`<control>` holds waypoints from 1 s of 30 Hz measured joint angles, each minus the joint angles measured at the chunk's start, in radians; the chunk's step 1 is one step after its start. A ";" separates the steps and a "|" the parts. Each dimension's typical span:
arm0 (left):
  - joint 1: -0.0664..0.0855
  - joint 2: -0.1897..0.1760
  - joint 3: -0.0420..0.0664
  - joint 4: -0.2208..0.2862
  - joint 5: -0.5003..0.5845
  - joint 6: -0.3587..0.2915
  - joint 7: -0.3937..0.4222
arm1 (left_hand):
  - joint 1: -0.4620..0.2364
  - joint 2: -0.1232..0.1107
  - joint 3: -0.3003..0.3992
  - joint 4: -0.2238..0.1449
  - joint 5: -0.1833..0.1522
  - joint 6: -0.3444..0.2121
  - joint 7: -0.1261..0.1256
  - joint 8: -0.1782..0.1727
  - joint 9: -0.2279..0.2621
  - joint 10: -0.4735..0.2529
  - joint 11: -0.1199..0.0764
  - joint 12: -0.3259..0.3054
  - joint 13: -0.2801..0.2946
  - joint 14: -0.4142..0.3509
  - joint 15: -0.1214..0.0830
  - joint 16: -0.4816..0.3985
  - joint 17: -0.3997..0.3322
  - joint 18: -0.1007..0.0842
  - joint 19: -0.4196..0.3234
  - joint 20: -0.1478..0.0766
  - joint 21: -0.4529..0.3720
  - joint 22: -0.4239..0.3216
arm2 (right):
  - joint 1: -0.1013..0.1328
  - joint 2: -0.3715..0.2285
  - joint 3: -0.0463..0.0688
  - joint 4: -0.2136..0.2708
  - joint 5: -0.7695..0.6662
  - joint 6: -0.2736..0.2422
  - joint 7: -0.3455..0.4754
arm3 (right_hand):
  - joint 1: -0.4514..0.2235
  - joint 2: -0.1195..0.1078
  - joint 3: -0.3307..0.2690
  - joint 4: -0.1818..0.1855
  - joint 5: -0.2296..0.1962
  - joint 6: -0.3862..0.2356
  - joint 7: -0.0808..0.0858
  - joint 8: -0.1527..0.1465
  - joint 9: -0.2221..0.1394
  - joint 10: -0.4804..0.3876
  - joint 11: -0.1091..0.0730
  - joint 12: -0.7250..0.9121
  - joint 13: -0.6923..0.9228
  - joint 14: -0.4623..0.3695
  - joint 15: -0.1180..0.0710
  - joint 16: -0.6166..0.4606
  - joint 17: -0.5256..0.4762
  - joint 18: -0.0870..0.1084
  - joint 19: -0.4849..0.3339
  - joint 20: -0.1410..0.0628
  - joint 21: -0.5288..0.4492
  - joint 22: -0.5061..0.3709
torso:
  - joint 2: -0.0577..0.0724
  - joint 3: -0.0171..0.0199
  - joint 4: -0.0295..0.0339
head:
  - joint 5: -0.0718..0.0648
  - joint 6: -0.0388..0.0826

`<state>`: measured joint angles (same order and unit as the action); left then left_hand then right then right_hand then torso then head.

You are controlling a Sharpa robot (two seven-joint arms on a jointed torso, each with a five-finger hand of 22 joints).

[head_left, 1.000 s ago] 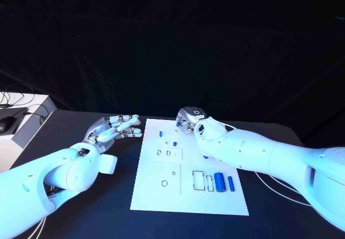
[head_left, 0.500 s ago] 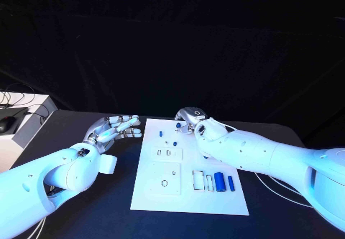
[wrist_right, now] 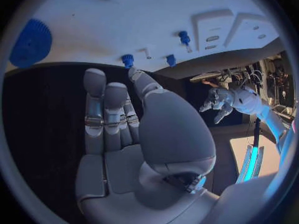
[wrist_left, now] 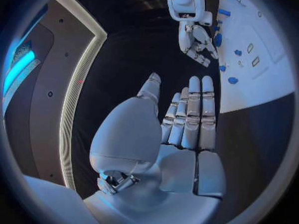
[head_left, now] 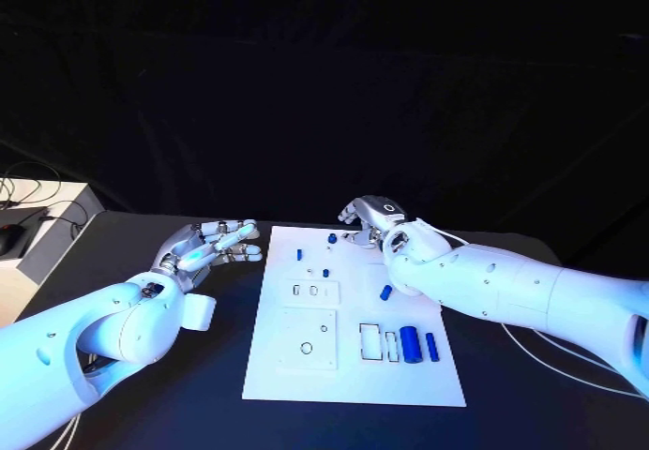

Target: Assemble the parts on the task board

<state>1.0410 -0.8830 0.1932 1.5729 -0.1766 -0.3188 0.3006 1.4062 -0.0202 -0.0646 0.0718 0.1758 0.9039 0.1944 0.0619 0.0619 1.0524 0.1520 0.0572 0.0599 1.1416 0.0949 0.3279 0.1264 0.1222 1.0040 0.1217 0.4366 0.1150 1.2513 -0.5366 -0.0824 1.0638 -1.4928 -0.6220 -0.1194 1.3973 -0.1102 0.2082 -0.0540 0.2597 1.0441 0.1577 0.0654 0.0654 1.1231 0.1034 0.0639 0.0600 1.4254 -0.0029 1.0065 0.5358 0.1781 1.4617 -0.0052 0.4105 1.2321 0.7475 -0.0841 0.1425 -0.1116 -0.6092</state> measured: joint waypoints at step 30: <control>-0.001 0.003 0.000 -0.019 0.000 0.004 0.000 | 0.000 0.000 0.000 0.000 0.000 0.000 0.000 0.000 0.000 0.000 0.000 0.000 0.000 0.000 0.000 0.000 0.000 0.000 0.000 0.000 0.000 -0.002 | 0.019 -0.199 0.008 0.084 0.161 0.194 0.007 | -0.059 -0.013 -0.202 0.034 -0.009 -0.008 -0.023 0.006 0.007 0.061 -0.065 0.996 1.119 0.000 -0.045 0.217 0.303 -0.054 0.003 -0.060 0.516 0.076 | -0.002 0.0175 -0.0224 | -0.017 0.007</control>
<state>1.0404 -0.8798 0.1930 1.5538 -0.1766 -0.3149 0.3002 1.4062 -0.0202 -0.0646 0.0718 0.1758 0.9040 0.1943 0.0618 0.0618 1.0525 0.1520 0.0572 0.0598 1.1416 0.0949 0.3278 0.1265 0.1222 1.0041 0.1217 0.4366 0.1132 1.2704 -0.7359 -0.0741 1.1477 -1.3318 -0.4278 -0.1125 1.3386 -0.1236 0.0057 -0.0196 0.2511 1.0364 0.1347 0.0713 0.0719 1.1842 0.0388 1.0598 1.1790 1.4253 -0.0477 1.2232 0.8391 0.1245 1.4650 -0.0648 0.9266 1.3080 0.7451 -0.0665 0.1200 -0.1282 -0.6025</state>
